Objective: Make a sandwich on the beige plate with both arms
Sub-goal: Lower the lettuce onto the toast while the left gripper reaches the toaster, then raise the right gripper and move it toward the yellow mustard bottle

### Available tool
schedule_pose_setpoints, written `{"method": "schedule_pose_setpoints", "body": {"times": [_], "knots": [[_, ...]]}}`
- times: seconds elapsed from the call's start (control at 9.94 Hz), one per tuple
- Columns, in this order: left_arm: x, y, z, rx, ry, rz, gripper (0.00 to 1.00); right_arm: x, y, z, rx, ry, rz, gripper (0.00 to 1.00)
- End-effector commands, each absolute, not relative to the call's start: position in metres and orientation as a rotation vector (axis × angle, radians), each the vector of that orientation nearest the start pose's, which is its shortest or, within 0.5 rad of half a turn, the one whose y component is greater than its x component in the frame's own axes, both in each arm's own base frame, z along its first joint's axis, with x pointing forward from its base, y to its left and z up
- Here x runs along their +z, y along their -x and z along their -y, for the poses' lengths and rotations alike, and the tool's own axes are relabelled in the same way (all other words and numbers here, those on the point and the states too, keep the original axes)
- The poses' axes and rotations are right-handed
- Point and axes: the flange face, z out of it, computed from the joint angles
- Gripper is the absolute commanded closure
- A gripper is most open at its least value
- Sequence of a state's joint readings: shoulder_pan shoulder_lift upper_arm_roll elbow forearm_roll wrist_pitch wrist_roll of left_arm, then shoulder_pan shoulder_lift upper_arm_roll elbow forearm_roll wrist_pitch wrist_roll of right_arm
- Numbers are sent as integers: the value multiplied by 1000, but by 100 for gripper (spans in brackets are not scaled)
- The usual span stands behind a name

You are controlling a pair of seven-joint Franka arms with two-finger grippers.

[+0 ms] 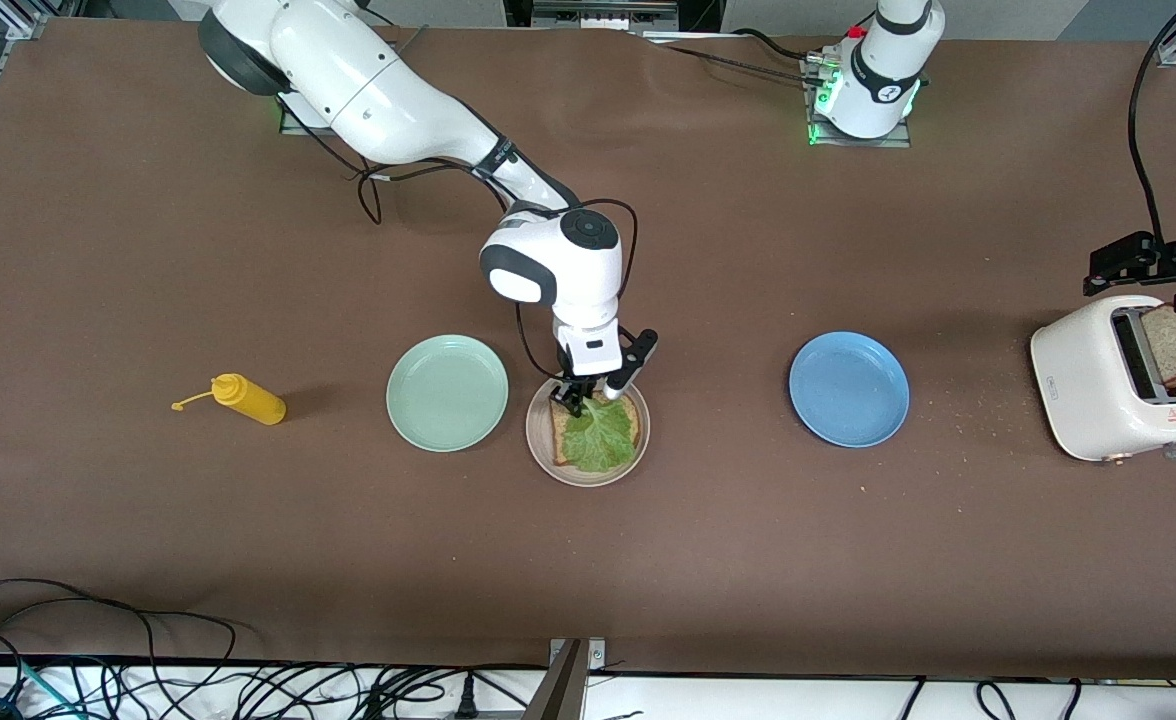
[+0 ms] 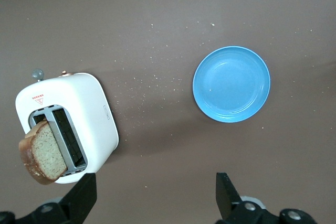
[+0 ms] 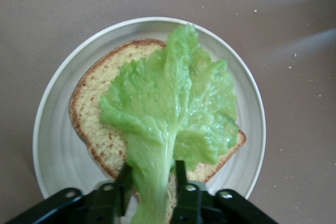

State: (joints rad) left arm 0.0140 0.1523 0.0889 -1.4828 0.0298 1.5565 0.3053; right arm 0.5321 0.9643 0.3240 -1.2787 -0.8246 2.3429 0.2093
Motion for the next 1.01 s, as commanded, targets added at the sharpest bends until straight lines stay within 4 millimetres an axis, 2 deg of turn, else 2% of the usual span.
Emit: {"method": "schedule_pose_setpoints", "body": {"times": [0.0,0.1,0.3,0.4,0.5,0.6,0.7,0.81,0.91], "knots": [[582,-598,-51,149,3071,-358,0,201,-564,-522,-579,2917,1623,19],[583,-597,-57,148,3068,-365,0,205,-568,-519,-579,2923,1608,8],[571,-601,-70,179,3068,-331,0,229,-583,-504,-520,2941,1507,4],[559,-606,-80,203,3070,-290,0,258,-592,-494,-484,2948,1454,0],[538,-613,-103,247,3079,-238,0,288,-602,-480,-458,2969,1350,0],[542,-613,-115,232,3082,-224,0,325,-603,-470,-416,2994,1250,0],[543,-614,-116,230,3079,-228,0,357,-605,-453,-338,3050,1172,0],[543,-613,-116,231,3077,-226,0,391,-615,-422,-282,3087,1052,0],[543,-613,-117,231,3078,-226,0,423,-631,-377,-224,3115,904,0]]}}
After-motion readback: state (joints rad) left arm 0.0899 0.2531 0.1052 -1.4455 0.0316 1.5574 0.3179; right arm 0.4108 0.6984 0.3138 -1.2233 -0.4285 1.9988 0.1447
